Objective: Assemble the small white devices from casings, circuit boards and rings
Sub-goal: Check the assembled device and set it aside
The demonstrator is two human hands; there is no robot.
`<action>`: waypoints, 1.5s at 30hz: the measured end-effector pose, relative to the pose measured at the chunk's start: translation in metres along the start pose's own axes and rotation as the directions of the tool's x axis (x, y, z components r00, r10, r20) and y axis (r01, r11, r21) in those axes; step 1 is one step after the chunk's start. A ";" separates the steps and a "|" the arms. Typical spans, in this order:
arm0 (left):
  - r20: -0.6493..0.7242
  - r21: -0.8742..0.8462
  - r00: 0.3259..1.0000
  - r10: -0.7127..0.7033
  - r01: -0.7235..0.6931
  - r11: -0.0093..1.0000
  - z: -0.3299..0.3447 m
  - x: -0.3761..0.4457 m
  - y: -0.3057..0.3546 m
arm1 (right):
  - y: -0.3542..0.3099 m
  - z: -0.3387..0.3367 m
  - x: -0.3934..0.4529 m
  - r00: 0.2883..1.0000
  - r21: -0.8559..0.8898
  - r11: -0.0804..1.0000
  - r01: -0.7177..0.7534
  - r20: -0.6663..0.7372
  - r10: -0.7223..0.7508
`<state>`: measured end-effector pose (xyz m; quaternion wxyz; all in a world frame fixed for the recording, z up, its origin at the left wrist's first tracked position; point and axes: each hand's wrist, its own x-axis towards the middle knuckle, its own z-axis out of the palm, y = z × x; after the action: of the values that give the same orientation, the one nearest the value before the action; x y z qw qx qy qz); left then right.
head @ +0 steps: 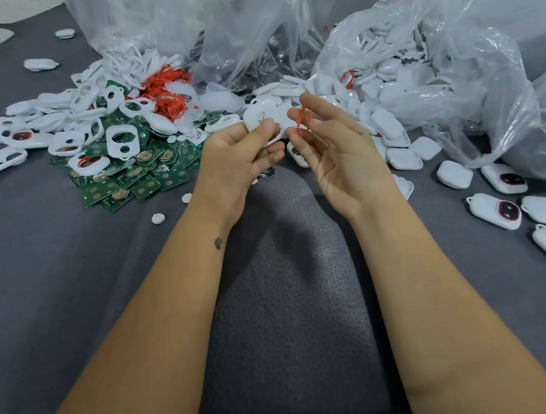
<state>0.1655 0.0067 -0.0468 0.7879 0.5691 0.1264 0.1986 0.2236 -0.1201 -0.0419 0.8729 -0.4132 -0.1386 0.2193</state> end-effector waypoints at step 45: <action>0.151 -0.051 0.988 -0.024 0.032 0.998 -0.001 0.002 -0.006 | 0.019 0.002 0.000 0.797 -0.903 0.181 0.389 0.231 -0.559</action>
<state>0.1679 0.0065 -0.0529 0.8127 0.5595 0.0691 0.1475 0.2180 -0.1082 -0.0552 0.5146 -0.7785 -0.2906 -0.2115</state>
